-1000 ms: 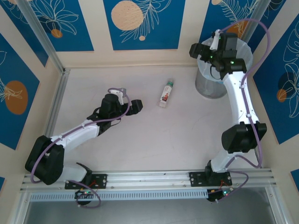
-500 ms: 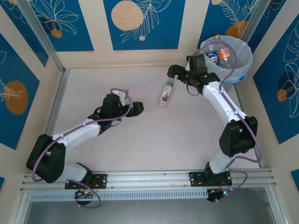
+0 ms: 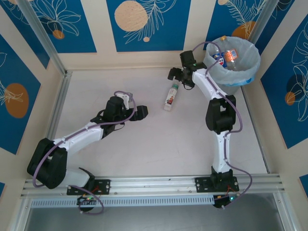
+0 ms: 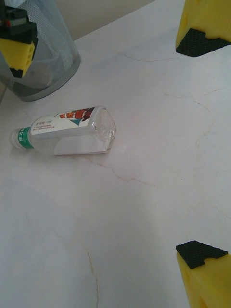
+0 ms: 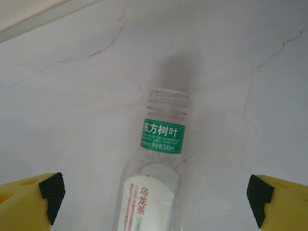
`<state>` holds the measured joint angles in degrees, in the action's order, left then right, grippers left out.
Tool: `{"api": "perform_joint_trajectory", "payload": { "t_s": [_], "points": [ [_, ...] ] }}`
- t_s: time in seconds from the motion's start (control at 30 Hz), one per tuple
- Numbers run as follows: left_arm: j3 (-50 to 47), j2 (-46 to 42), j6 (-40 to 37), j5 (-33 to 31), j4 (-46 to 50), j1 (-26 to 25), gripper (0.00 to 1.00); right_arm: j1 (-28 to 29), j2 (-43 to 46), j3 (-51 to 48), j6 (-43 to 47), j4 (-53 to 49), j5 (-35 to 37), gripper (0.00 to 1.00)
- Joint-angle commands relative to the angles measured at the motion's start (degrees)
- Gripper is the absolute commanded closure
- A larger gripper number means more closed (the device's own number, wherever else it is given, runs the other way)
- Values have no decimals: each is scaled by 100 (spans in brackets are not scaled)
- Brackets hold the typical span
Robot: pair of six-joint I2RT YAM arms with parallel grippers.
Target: Put the plastic bottles in the bin
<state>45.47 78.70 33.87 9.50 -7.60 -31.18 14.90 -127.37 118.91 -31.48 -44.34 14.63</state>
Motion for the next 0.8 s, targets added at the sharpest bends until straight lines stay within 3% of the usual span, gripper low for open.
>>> {"api": "perform_joint_trajectory", "payload": {
  "t_s": [0.0, 0.3, 0.77],
  "points": [
    [53, -117, -195, -84, 92, -66, 1, 0, -349, 505, -45, -482, 132, 0],
    [102, -76, -254, -124, 162, -64, 1, -33, -1266, 1361, -296, -853, -178, 3],
    [109, 32, -207, -71, 92, -66, 1, 273, -1233, 670, -226, -986, -674, 0]
  ]
}}
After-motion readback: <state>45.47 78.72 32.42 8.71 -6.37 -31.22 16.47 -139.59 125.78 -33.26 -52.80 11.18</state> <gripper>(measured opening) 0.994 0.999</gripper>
